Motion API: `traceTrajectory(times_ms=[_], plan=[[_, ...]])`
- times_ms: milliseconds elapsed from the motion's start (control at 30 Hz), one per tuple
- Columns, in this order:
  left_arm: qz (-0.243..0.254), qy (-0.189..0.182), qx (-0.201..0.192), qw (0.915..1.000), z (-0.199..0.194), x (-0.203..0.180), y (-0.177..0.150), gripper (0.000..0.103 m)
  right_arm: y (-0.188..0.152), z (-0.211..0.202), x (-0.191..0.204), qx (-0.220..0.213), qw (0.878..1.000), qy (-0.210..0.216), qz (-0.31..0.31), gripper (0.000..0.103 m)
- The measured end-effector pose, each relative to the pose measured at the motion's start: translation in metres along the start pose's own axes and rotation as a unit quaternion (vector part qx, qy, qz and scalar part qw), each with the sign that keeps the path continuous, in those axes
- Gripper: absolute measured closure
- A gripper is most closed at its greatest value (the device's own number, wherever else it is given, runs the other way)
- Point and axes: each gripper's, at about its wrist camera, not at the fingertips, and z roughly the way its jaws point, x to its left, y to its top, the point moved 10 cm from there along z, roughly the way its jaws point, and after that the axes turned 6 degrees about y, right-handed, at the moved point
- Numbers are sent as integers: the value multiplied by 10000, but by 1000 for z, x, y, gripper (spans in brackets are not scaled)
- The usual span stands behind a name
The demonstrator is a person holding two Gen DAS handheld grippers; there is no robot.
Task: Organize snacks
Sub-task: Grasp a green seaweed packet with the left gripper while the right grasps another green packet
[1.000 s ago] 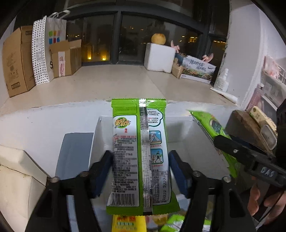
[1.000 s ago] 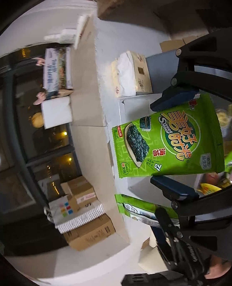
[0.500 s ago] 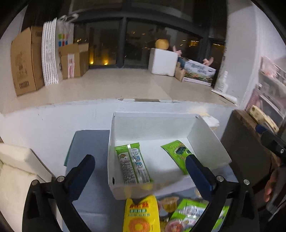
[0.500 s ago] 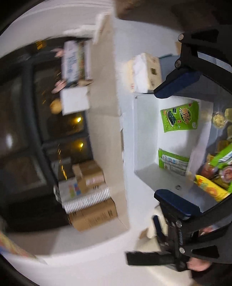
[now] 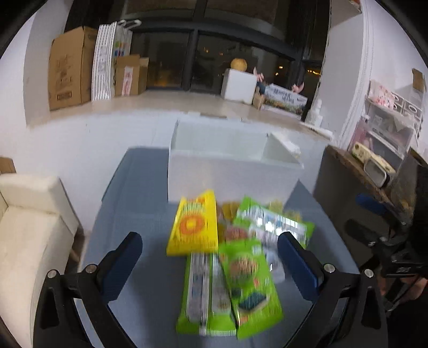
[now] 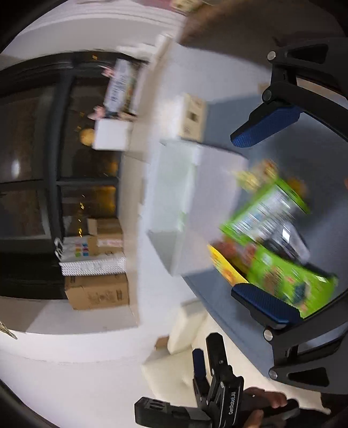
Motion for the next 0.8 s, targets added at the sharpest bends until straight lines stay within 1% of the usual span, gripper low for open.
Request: traceTrajectory(times_ms=[33, 100, 133, 233, 300, 333, 400, 500, 533, 567, 600, 633, 667, 733, 800], plan=[[20, 16, 37, 10000, -1, 0, -5, 0, -10, 6, 0, 116, 9999, -35, -17, 0], [76, -37, 80, 9999, -2, -2, -14, 0, -27, 23, -1, 458, 9984, -237, -237, 0], [61, -50, 80, 9999, -2, -2, -16, 0, -30, 30, -1, 517, 9979, -235, -315, 0], [-27, -136, 132, 9998, 2, -4, -18, 0, -30, 48, -2, 606, 9964, -153, -569, 0], [-14, -151, 174, 9997, 4, -6, -21, 0, -27, 66, -10, 736, 9942, -217, -756, 0], [4, -158, 189, 9997, 4, -6, -22, 0, -26, 73, -14, 791, 9937, -212, -766, 0], [21, -180, 223, 9996, 7, -7, -24, 0, -24, 89, -21, 924, 9935, 0, -666, 0], [-15, -183, 316, 9993, 12, -5, -29, 0, -22, 108, -30, 1140, 9914, 74, -635, 0], [-18, -182, 372, 9991, 15, -5, -32, 0, -25, 115, -33, 1251, 9902, 57, -622, 3], [-5, -167, 425, 9990, 18, -5, -35, 0, -29, 120, -34, 1382, 9886, 80, -593, 15], [5, -162, 466, 9988, 20, -6, -37, 0, -34, 125, -34, 1502, 9870, 147, -550, 24], [23, -180, 541, 9984, 23, -7, -41, 0, -41, 128, -35, 1633, 9851, 162, -522, 44], [37, -194, 610, 9979, 27, -8, -45, 0, -46, 131, -34, 1754, 9829, 149, -543, 51], [64, -201, 699, 9973, 31, -10, -51, 0, -50, 128, -29, 1709, 9832, 198, -609, 51], [103, -259, 787, 9965, 35, -15, -57, 0, -52, 123, -25, 1688, 9832, 248, -646, 57]])
